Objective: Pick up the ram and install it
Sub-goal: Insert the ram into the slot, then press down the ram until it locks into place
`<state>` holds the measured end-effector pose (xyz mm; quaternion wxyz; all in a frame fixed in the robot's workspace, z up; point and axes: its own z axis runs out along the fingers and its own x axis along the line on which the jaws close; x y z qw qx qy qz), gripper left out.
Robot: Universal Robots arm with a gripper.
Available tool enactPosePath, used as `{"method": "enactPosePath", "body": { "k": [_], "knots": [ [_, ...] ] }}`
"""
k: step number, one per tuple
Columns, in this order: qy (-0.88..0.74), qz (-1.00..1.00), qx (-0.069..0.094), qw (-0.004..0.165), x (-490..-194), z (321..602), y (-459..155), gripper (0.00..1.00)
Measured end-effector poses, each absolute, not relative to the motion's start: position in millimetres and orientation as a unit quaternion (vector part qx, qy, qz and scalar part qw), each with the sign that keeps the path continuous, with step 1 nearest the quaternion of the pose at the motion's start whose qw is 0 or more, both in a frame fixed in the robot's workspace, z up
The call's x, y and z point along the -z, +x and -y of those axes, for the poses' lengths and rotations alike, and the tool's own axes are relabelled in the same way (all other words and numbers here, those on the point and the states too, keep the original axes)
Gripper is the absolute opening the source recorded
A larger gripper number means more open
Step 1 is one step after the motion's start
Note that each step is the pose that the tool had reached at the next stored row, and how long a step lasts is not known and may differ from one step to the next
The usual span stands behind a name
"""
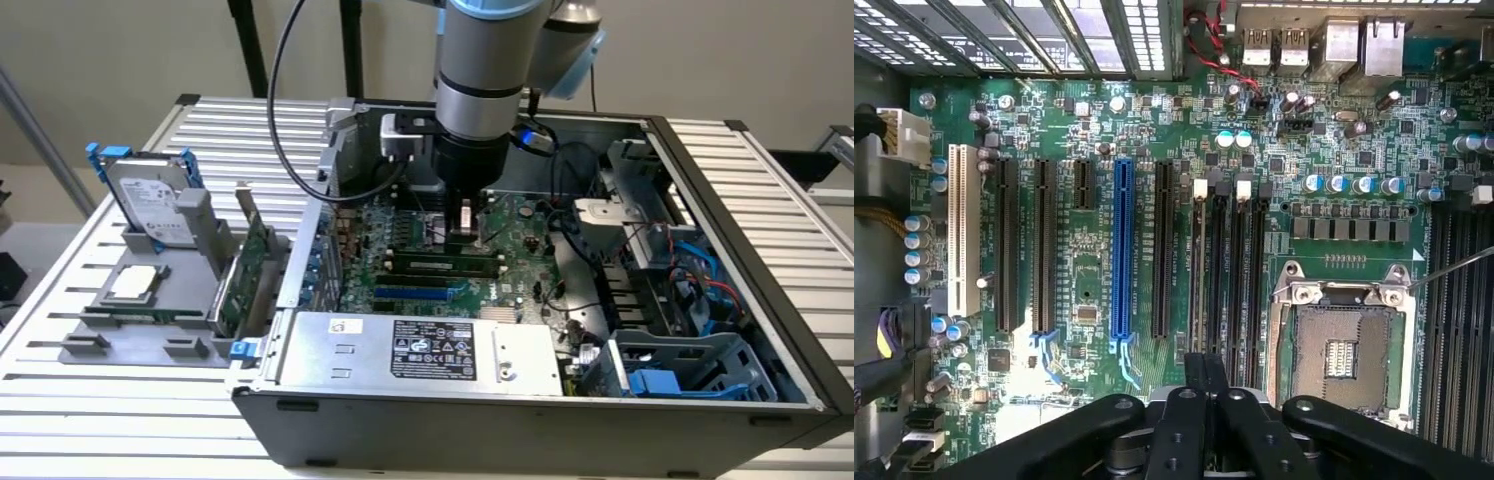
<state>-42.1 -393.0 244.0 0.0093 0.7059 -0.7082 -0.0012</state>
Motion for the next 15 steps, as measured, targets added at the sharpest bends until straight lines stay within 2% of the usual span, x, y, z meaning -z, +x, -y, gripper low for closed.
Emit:
{"method": "enactPosePath", "body": {
  "k": [15],
  "knots": [
    [0.706,0.708,0.002,0.009,-238.2,392.5,-42.0,0.0]
  ]
}}
